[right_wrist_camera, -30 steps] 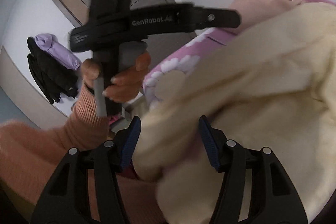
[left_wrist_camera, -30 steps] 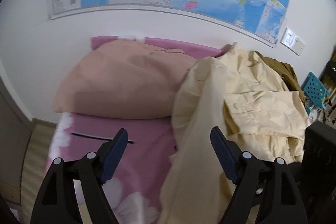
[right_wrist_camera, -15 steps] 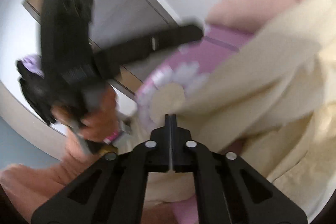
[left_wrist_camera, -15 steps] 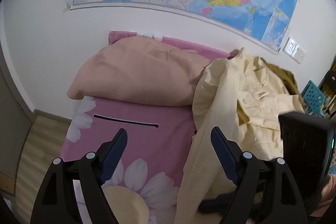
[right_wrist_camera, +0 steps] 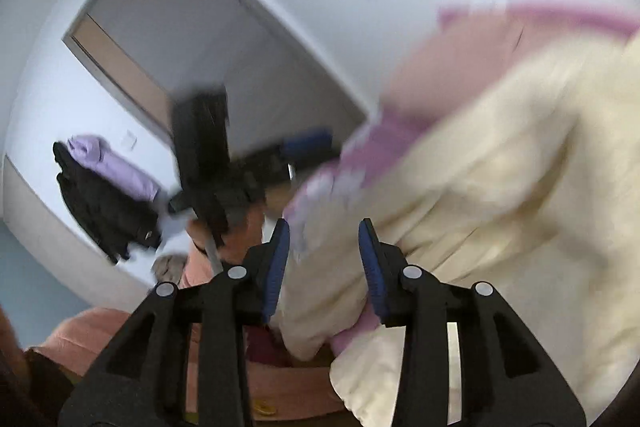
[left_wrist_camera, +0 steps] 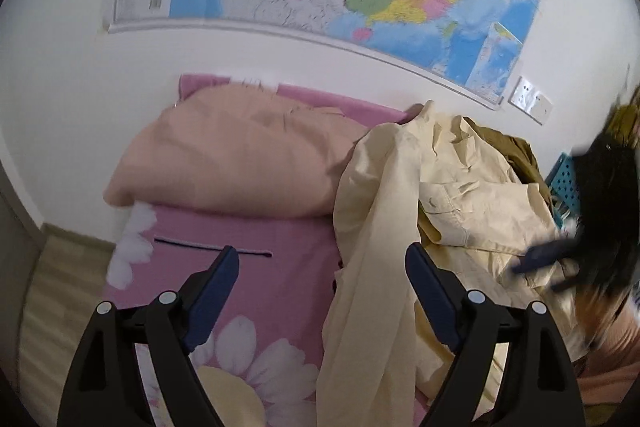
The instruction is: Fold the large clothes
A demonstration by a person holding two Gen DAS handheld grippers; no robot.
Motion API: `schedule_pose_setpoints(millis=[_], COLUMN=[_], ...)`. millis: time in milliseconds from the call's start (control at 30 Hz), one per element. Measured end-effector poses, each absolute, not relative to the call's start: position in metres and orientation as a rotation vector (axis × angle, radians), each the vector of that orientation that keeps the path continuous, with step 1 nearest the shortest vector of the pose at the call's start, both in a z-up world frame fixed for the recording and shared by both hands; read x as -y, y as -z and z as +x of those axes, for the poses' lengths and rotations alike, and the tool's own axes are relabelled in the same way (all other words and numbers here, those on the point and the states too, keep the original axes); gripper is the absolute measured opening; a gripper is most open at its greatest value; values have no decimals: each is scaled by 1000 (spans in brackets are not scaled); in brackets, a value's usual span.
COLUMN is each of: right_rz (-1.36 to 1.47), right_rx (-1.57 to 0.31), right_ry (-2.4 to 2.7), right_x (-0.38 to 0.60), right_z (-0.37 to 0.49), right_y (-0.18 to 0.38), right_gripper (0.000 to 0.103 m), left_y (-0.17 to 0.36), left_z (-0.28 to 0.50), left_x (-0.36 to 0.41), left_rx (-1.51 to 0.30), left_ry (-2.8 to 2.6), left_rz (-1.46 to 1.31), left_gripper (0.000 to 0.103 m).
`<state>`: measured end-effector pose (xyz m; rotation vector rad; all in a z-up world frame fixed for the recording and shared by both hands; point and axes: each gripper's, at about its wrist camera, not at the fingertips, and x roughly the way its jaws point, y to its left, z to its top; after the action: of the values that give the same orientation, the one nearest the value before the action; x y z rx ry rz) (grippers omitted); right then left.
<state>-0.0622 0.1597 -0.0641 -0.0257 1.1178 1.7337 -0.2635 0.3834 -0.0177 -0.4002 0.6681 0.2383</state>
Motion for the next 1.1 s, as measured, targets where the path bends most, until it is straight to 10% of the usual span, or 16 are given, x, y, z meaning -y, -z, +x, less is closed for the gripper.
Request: schedule_pose_setpoints(millis=[200,267,333,1100], right_rz=[-79,-74,-89,197], right_rx=[-1252,-1240,-1229,-735], right_ry=[-1691,-1646,-1642,-1570], right_x=[-219,-228,-233,-55], right_z=[-101,-101,-102,22], right_y=[119,122,124,-56], right_gripper=[53,42,1,1], left_y=[27,32,35,-7], left_z=[-283,-290,-297,-262], left_x=[-393,-396,-400,-259], left_rx=[-678,-684,-686,-605], left_ry=[-290,-308,-312,548], left_rz=[-430,-439,-460,-349], left_gripper=[82,82,82,82])
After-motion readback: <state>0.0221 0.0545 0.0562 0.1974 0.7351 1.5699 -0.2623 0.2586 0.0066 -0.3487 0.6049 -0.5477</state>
